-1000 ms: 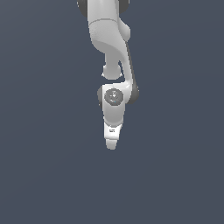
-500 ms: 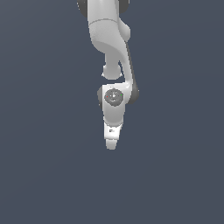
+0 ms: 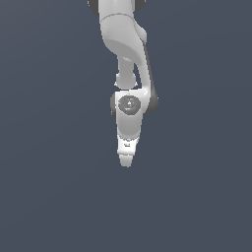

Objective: Pick up the object and move it to a goal position.

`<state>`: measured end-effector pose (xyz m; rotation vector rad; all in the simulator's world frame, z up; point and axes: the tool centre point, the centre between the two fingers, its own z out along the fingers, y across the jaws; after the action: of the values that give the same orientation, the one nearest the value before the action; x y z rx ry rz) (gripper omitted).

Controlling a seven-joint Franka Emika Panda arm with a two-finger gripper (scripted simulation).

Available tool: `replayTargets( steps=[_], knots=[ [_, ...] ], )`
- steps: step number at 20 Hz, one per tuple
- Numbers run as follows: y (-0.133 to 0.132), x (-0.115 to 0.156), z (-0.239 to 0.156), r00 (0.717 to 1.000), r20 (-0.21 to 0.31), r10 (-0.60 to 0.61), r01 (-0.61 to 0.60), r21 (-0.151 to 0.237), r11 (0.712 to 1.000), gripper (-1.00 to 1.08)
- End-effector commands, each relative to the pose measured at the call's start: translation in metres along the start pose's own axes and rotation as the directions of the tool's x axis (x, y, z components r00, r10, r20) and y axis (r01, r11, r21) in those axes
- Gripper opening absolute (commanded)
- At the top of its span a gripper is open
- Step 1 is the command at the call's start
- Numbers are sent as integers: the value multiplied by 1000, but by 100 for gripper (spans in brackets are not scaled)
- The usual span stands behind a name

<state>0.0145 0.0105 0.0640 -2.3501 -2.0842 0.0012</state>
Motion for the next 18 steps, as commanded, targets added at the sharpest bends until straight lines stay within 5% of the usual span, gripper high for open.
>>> replayTargets(
  steps=[1, 18],
  knots=[
    [1, 3, -15, 1000, 0, -1, 1, -1, 1000, -100],
    [17, 35, -192, 1000, -2, -3, 3, 0, 1000, -100]
  ],
)
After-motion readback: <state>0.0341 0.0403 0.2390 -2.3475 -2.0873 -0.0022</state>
